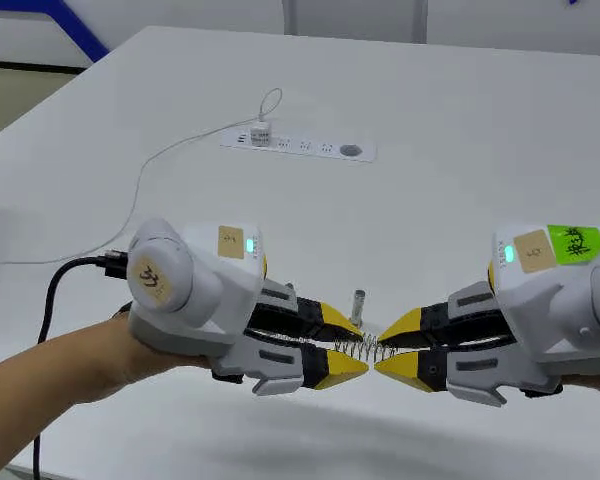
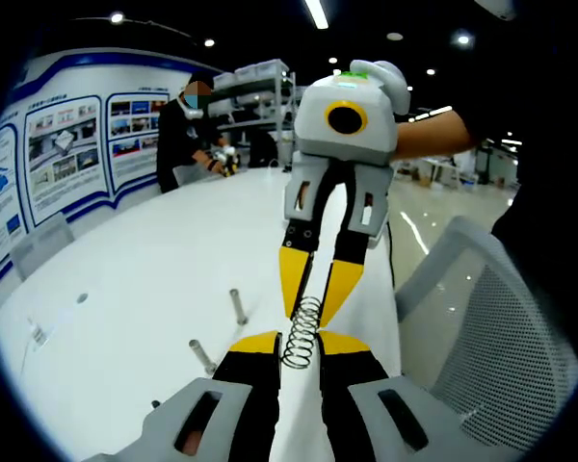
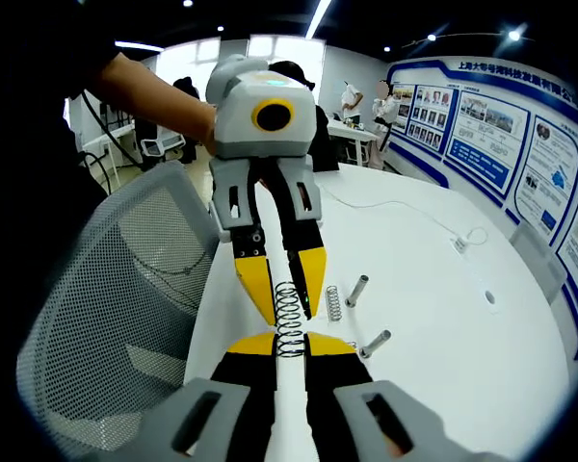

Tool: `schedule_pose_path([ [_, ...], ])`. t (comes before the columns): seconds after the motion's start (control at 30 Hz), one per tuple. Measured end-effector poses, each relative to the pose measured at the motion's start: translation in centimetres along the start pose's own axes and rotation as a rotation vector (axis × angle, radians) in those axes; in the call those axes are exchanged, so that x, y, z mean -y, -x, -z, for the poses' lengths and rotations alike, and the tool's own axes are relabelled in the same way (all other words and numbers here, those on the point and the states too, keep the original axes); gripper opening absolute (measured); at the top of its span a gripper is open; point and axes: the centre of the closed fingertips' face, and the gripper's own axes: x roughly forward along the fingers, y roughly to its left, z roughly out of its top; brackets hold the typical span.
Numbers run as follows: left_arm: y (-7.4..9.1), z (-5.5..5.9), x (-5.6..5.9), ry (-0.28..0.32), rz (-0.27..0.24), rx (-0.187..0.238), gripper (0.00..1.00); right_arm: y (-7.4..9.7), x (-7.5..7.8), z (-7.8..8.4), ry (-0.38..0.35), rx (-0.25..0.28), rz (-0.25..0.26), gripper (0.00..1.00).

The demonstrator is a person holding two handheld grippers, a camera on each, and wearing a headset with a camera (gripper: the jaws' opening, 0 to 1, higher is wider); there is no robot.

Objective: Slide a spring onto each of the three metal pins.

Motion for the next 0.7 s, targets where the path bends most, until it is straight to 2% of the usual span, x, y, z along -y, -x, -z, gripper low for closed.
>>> schedule_pose_path([
  [0.17, -0.13, 0.15, 0.23, -0.034, 0.005, -0.021, 0.12, 0.00, -0.03, 0.05, 0.005, -0.008, -0.001, 0.11],
  [0.27, -0.16, 0.15, 0.29, -0.089, 0.001, -0.032, 0.10, 0.04, 0.09, -0.01, 0.018, -0.012, 0.005, 0.11],
  [0.33, -0.18, 0.09, 0.19, -0.087, -0.006, -0.038, 0.10, 0.08, 0.26, -0.09, 0.037, -0.008, 0.015, 0.11],
  [0.43, -0.16, -0.04, 0.10, -0.117, -0.012, -0.047, 0.10, 0.09, 0.47, -0.16, 0.057, 0.010, 0.031, 0.12],
  [0.5, -0.16, -0.01, 0.20, -0.125, -0.006, -0.051, 0.10, 0.09, 0.35, -0.04, 0.063, 0.010, 0.024, 0.12],
  [0.7, -0.06, -0.13, 0.53, -0.145, 0.009, -0.056, 0.10, -0.30, 0.40, 0.65, 0.075, -0.011, 0.032, 0.15],
])
